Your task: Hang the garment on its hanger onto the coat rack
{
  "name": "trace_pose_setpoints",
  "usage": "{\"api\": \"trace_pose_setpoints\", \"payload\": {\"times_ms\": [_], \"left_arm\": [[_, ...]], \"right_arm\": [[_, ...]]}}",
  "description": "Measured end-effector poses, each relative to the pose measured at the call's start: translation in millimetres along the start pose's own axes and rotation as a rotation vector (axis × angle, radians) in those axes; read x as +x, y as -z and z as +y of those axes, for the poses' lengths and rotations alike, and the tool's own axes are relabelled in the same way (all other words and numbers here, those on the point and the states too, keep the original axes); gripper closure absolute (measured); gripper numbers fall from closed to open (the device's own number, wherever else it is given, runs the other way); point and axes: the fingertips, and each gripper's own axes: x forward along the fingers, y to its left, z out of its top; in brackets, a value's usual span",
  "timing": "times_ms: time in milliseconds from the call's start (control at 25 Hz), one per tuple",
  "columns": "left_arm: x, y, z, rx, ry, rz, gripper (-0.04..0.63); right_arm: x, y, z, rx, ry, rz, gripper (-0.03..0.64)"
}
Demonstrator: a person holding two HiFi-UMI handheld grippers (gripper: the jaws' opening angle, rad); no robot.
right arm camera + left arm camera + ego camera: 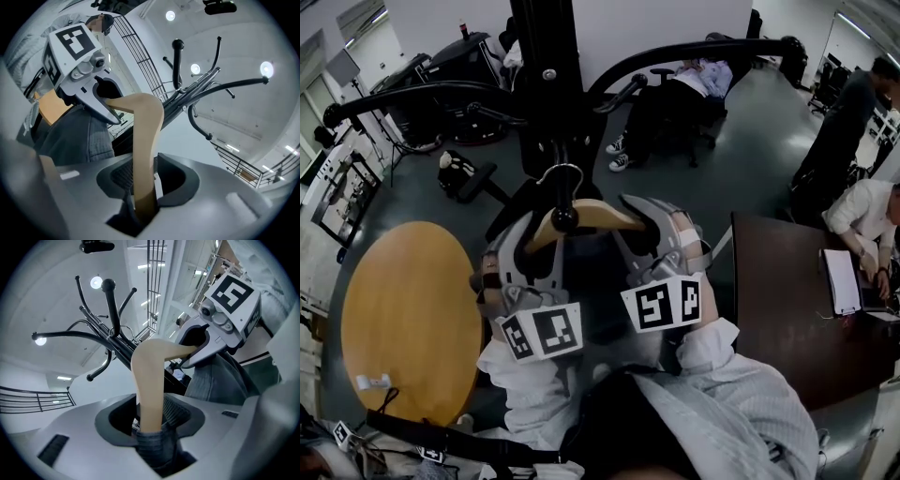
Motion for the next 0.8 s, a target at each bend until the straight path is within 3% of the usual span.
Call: {"api": "trace_pose_setpoints", "payload": {"times_ms": [200, 360, 520, 680, 800], "left_arm": [[-18, -4, -2, 0.012, 0.024, -0.001, 0.419], [-44, -16, 10, -0.028, -0.052, -0.025, 0.417], [-54, -30, -1, -0.127, -0.036, -0.085, 0.417], [-55, -60, -27, -0.178, -0.021, -0.172, 0.417], [-50, -84, -54, -0.316, 0.034, -0.184, 0.419]], "right_arm": [[-20, -10, 9, -0.024, -0.044, -0.054, 0.489], [-46, -15, 6, 0.024, -0.037, -0.068, 0.483], [-67, -13, -2, 0.134, 0.006, -0.083, 0.483], [-93, -5, -15, 0.271, 0.076, -0.09, 0.483], [-117, 13, -29, 0.37, 0.154, -0.045, 0.485]]}}
